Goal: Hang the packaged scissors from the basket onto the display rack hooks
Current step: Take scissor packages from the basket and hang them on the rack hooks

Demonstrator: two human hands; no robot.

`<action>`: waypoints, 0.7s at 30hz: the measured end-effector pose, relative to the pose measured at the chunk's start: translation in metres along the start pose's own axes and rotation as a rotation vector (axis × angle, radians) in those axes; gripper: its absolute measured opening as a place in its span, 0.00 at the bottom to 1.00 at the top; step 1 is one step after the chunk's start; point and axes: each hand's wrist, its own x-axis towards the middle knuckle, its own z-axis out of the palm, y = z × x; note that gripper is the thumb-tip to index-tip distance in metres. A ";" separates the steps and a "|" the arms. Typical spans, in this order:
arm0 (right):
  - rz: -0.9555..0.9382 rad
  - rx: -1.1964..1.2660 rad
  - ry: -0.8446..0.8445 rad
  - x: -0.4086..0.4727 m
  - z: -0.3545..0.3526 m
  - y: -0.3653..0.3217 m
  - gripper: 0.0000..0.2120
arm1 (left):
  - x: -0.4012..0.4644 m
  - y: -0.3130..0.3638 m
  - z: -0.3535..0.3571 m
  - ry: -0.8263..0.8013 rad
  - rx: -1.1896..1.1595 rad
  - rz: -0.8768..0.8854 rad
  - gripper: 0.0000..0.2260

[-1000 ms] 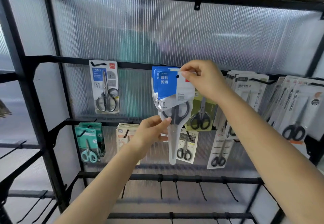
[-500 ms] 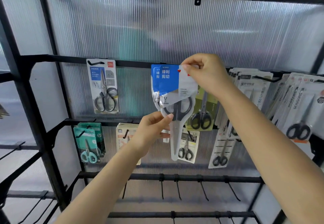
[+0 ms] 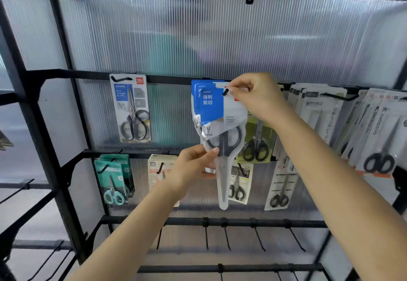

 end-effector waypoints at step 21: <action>-0.168 -0.468 0.160 0.000 0.018 0.011 0.12 | 0.047 -0.016 -0.016 0.283 0.515 -0.009 0.17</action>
